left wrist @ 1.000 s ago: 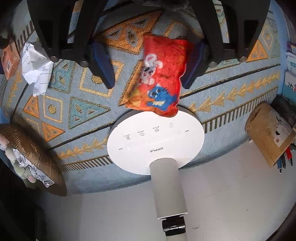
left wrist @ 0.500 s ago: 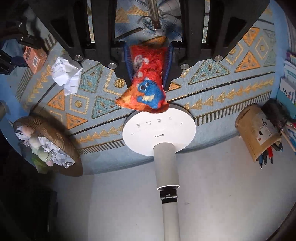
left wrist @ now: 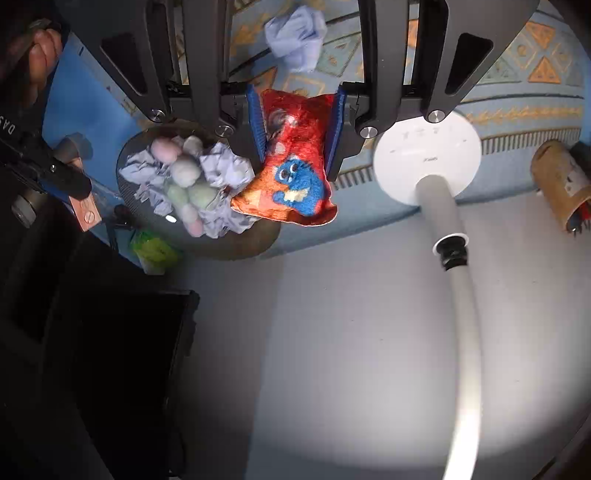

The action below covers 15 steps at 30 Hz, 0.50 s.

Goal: Organize objects
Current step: 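Carry the snack bag and pink box to the bowl and open both tools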

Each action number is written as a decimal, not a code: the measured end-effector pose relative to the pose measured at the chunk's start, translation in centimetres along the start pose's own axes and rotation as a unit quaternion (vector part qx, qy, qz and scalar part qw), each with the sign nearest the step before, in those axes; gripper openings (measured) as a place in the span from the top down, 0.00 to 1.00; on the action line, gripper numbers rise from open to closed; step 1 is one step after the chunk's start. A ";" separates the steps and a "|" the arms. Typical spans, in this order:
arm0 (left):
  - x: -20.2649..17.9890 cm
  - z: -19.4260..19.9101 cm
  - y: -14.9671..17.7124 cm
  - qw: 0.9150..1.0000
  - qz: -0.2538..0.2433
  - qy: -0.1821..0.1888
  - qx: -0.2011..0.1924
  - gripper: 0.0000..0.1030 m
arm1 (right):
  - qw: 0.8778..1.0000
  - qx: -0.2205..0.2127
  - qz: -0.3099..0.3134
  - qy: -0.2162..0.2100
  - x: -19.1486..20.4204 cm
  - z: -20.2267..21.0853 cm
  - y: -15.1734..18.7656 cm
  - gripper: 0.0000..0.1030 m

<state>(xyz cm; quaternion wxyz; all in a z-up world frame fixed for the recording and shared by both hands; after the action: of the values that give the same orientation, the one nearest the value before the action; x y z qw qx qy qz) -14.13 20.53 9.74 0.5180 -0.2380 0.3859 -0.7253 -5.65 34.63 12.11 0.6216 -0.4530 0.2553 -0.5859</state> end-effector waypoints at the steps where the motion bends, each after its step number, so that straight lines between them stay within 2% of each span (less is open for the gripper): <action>1: -1.3 -0.5 -0.6 1.000 -0.001 0.004 -0.005 0.75 | 1.000 -0.012 -0.012 0.008 -1.2 0.1 -1.1 0.61; 6: -6.2 -4.2 -2.8 0.999 0.006 0.047 -0.015 0.75 | 0.995 -0.057 -0.073 0.037 -6.8 -0.8 -4.7 0.61; 12: -9.4 -8.1 -2.8 0.998 0.006 0.056 -0.013 0.75 | 0.989 -0.072 -0.117 0.059 -11.1 -3.0 -5.6 0.61; 15: -10.1 -9.3 -2.3 0.999 -0.006 0.052 -0.011 0.75 | 0.988 -0.060 -0.125 0.066 -12.2 -4.5 -4.8 0.61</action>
<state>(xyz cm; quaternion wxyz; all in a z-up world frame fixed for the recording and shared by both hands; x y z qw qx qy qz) -18.85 33.23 6.66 0.4906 -0.2077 0.4185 -0.7356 -14.10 45.61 11.59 0.4972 -0.4782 0.2720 -0.6710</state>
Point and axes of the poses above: each gripper's, at about its wrist camera, not at the fingertips, and z roughly against the way its jaws point, x to its left, y to its underside, the point moved 8 cm from there along -z, roughly the way its jaws point, and after that the axes turned 7 degrees about -y, right-handed, at the moved point
